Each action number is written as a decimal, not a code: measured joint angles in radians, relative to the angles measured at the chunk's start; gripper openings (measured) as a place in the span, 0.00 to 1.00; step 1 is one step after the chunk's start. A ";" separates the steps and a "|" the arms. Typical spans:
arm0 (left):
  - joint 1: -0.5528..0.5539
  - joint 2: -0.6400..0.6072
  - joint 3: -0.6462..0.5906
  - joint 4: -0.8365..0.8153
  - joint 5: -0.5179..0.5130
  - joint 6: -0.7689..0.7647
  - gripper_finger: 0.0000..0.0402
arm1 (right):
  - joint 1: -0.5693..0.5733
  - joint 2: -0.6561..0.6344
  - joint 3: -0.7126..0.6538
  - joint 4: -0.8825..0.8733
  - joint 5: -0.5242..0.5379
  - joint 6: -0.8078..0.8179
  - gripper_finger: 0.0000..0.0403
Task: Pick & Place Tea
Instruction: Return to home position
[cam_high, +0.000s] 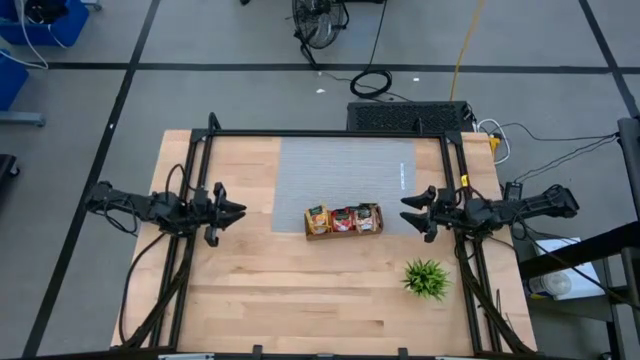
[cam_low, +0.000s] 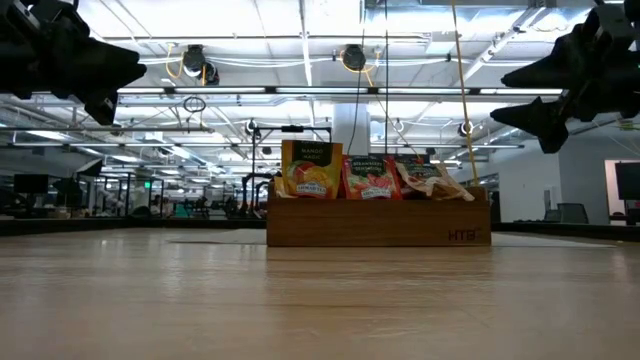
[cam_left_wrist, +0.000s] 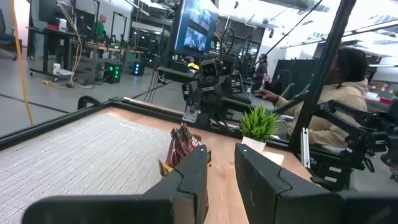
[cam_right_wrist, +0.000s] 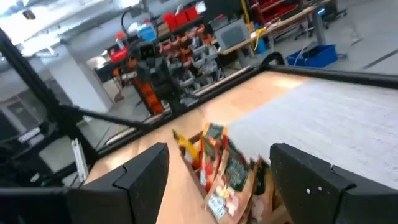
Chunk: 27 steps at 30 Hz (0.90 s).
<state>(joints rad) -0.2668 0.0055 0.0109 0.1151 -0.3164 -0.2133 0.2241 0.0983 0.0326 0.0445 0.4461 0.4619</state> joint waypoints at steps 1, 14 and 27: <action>0.000 0.000 0.000 0.000 0.000 0.001 0.21 | 0.000 0.006 0.000 -0.002 -0.001 -0.006 0.65; 0.000 0.000 0.000 0.000 0.000 0.001 0.21 | 0.000 0.019 0.000 0.050 -0.002 0.012 0.65; 0.000 0.000 0.000 0.000 0.000 0.001 0.21 | 0.000 0.019 -0.001 0.079 -0.002 0.013 0.65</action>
<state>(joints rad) -0.2668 0.0060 0.0109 0.1154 -0.3164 -0.2127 0.2237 0.1177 0.0319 0.1238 0.4442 0.4747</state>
